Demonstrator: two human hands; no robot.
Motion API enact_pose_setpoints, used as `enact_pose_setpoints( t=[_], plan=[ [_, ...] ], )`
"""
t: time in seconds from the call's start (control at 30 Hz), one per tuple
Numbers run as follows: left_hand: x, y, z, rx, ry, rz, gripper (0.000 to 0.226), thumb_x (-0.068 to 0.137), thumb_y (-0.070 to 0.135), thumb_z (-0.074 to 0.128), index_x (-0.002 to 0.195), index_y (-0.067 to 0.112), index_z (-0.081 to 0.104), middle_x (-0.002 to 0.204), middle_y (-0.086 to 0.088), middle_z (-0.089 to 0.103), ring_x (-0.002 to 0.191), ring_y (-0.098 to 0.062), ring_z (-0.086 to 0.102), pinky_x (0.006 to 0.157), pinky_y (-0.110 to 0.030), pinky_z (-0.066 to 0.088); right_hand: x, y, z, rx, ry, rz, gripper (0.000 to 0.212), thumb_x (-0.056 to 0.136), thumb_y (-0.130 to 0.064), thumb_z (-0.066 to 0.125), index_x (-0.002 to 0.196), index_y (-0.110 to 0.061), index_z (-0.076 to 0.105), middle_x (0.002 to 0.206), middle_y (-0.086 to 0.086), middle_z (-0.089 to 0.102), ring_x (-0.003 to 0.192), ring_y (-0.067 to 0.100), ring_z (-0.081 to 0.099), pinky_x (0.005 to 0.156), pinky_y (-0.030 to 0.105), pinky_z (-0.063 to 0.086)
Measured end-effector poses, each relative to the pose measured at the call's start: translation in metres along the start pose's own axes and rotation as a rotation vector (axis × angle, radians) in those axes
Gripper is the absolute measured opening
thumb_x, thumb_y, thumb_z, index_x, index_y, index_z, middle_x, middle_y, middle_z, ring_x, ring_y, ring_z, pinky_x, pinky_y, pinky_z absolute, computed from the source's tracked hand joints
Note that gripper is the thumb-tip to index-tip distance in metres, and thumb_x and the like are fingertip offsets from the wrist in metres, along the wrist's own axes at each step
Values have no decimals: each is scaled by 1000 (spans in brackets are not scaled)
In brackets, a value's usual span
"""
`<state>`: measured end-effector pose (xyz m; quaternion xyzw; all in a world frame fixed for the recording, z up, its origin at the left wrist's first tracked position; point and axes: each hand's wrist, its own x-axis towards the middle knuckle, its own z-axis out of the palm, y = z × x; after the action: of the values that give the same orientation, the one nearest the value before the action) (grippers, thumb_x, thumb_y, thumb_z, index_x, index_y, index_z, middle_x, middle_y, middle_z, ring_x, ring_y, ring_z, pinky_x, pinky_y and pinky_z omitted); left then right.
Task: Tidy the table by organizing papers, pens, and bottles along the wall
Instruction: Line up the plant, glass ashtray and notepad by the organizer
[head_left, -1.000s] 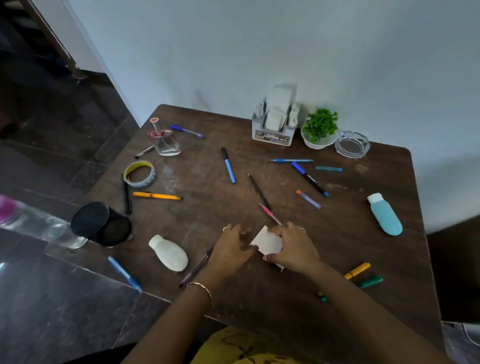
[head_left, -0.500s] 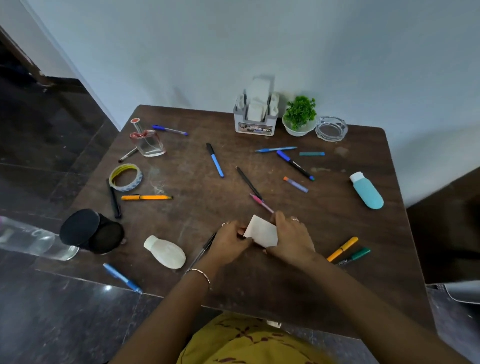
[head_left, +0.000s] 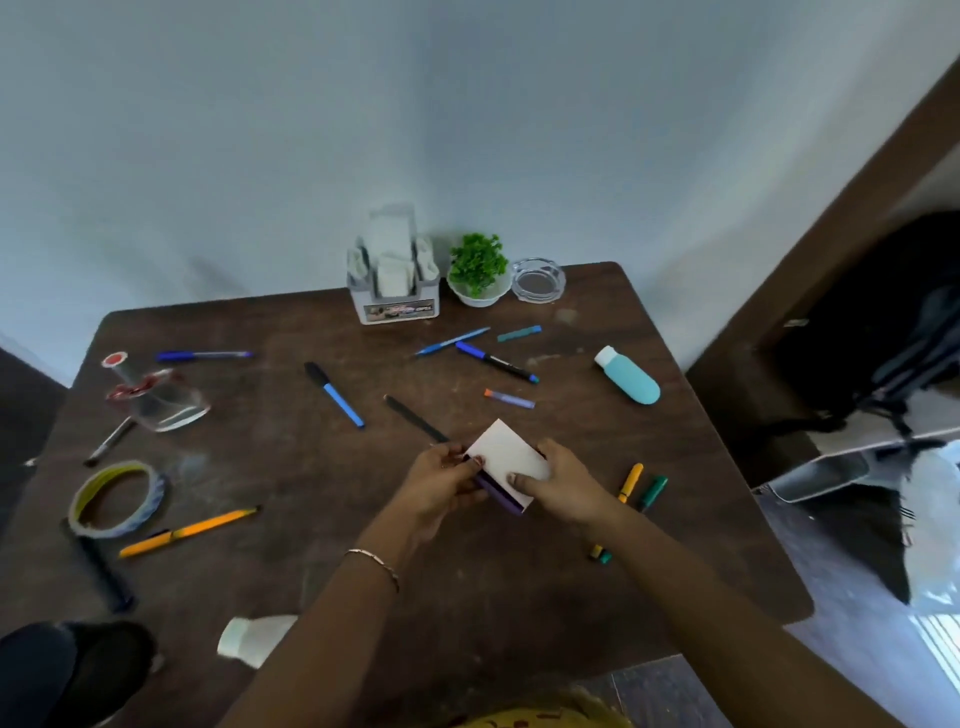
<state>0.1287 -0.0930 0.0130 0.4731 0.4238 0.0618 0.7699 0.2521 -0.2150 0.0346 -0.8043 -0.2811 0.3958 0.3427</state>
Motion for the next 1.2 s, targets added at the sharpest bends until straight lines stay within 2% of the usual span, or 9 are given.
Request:
enact_pose_setpoints(
  t=[0.13,0.27,0.37,0.47,0.63,0.8,0.9,1.1,1.2],
  plan=[
    [9,12,19,-5,-43,0,32,92,2,57,124,3,52,105,-12,64,87,-21,65,75,-33,58,0,0,-4,-115,79,-26,50,95,-24,57,139,-8,40,137,10,48,122,22,47,102,36,41],
    [14,26,36,8,-33,31,29,92,-1,56,121,5,52,108,-14,61,79,-18,66,61,-30,60,1,1,-21,-97,99,-23,57,100,-21,44,152,-17,21,152,6,33,136,20,35,112,35,33],
    [23,36,47,-8,-29,32,26,92,-1,56,116,9,55,110,-13,63,78,-16,68,56,-29,59,5,4,-40,7,85,-46,54,101,-19,43,151,-26,25,152,-1,33,133,16,39,105,27,39],
    [38,45,63,-38,17,33,29,90,0,58,119,6,55,113,-12,65,94,-20,66,67,-29,57,13,9,-63,204,126,-48,48,98,-16,51,144,-22,39,138,-6,47,111,8,53,74,12,51],
    [76,68,112,-16,58,115,37,89,-3,58,125,2,55,112,-15,65,87,-21,66,61,-26,56,44,20,-112,347,228,-75,37,92,-13,61,129,-15,56,123,3,63,107,14,61,84,23,55],
    [123,102,166,8,133,154,29,90,-6,53,117,0,59,94,-13,67,73,-19,62,58,-27,49,92,23,-173,570,177,-12,24,93,-7,59,115,-15,63,108,4,67,95,16,66,72,28,60],
    [150,117,191,26,176,176,25,89,-9,51,109,0,61,88,-12,65,68,-19,60,55,-27,48,121,28,-201,577,185,-18,23,93,-8,59,115,-12,63,105,0,68,91,12,66,62,18,56],
    [190,126,214,-57,249,106,18,91,6,56,107,13,59,91,-6,66,75,-16,58,65,-27,47,188,37,-233,657,293,74,28,91,-6,61,120,-6,58,117,8,61,93,15,62,64,20,57],
    [204,125,202,-112,339,67,14,92,7,57,105,12,55,91,-4,66,79,-15,60,73,-25,50,224,38,-237,630,327,135,33,91,-5,61,123,-9,53,125,12,57,109,24,59,76,28,58]
  ],
)
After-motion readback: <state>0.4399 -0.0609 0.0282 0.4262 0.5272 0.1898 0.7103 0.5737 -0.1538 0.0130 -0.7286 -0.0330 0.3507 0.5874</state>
